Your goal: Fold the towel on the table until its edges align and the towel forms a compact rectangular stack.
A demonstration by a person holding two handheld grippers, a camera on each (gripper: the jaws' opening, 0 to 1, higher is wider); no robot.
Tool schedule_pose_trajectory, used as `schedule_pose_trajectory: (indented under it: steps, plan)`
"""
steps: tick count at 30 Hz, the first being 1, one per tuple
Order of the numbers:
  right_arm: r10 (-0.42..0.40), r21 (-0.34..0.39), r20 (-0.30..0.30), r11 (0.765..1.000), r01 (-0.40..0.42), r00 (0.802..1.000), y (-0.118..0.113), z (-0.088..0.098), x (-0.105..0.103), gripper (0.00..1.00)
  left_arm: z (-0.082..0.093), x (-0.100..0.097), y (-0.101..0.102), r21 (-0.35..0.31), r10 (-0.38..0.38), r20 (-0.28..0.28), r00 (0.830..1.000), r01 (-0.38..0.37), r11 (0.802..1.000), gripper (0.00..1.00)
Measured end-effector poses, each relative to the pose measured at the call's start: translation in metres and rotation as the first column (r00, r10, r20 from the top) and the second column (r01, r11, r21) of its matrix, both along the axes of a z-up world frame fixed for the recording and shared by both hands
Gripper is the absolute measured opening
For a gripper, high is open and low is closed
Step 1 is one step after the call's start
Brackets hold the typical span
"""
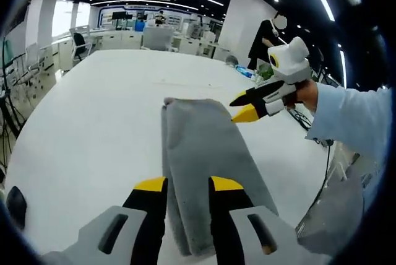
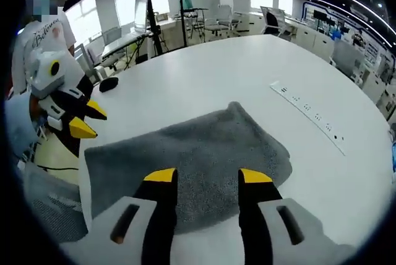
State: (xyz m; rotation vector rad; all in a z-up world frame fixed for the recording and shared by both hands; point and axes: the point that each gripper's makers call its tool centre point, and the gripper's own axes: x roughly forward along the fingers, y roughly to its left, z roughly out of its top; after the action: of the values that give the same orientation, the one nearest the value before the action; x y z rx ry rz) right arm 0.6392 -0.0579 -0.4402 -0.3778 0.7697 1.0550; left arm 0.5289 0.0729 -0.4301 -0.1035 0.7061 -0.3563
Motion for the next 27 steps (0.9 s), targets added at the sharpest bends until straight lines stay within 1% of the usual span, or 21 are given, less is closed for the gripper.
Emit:
schedule_pose_trajectory:
  steps: [5,10,14,16,20,23,27]
  plan:
    - [-0.027,0.000,-0.019,1.000,0.027,0.999,-0.005,-0.004,-0.005,0.35,-0.002,0.016,0.009,-0.001,-0.009,-0.003,1.000,0.009,1.000,0.27]
    - [-0.060,-0.003,-0.035,0.998,0.060,0.998,-0.011,-0.008,-0.008,0.34,-0.004,0.024,0.007,-0.002,-0.027,-0.014,1.000,0.027,1.000,0.27]
    - [-0.082,-0.004,-0.042,0.997,0.082,0.996,-0.015,-0.011,-0.007,0.33,-0.009,0.031,0.010,0.002,-0.040,-0.025,0.999,0.040,0.999,0.27]
    - [-0.101,-0.002,-0.050,0.995,0.101,0.994,-0.018,-0.013,-0.008,0.33,-0.013,0.037,0.011,0.001,-0.050,-0.034,0.998,0.050,0.999,0.27]
    - [-0.132,-0.003,-0.061,0.991,0.132,0.989,-0.024,-0.015,-0.012,0.33,-0.020,0.039,0.009,-0.005,-0.069,-0.067,0.995,0.069,0.998,0.27]
    - [-0.167,-0.005,-0.079,0.986,0.167,0.983,-0.029,-0.019,-0.014,0.31,-0.026,0.048,0.015,-0.014,-0.077,-0.088,0.993,0.076,0.997,0.27]
    - [-0.199,-0.010,-0.101,0.980,0.199,0.975,-0.033,-0.025,-0.021,0.31,-0.034,0.058,0.014,-0.029,-0.085,-0.112,0.990,0.083,0.996,0.27]
